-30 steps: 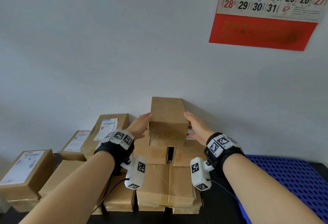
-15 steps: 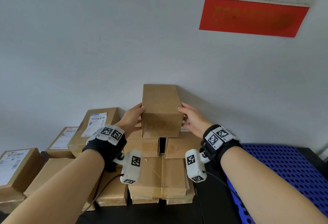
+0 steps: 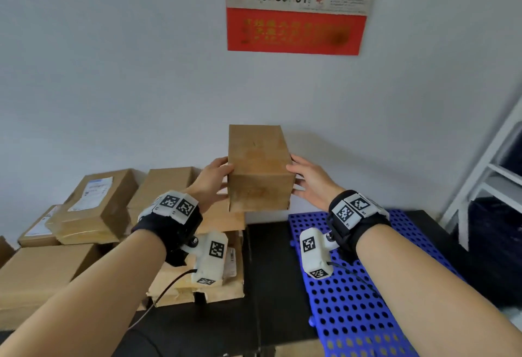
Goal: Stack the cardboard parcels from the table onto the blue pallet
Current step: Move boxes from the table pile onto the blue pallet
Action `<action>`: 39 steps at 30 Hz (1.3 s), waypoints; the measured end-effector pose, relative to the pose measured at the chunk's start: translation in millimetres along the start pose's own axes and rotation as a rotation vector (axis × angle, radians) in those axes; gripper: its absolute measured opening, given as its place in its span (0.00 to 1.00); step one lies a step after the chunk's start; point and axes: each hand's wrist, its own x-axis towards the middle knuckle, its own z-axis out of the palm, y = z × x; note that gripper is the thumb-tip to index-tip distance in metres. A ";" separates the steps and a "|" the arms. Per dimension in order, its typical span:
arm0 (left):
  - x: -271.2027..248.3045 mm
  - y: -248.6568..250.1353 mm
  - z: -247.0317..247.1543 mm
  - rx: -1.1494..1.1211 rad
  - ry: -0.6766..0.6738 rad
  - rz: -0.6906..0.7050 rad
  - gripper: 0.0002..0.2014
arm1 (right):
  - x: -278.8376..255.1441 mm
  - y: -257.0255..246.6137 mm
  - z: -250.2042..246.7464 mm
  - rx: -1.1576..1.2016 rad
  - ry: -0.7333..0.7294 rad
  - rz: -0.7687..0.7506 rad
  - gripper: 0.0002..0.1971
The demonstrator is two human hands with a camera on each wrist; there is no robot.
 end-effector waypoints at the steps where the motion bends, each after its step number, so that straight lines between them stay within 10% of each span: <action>1: -5.0 -1.1 18.2 0.002 -0.006 0.000 0.18 | -9.3 -1.4 -17.6 -0.014 0.002 -0.003 0.24; 18: -23.7 -38.1 274.1 -0.003 -0.117 -0.090 0.24 | -85.5 21.4 -286.9 -0.024 0.047 0.050 0.27; 39: 128.9 -132.8 400.1 -0.021 -0.222 -0.380 0.25 | 28.0 113.4 -436.1 -0.026 0.079 0.281 0.30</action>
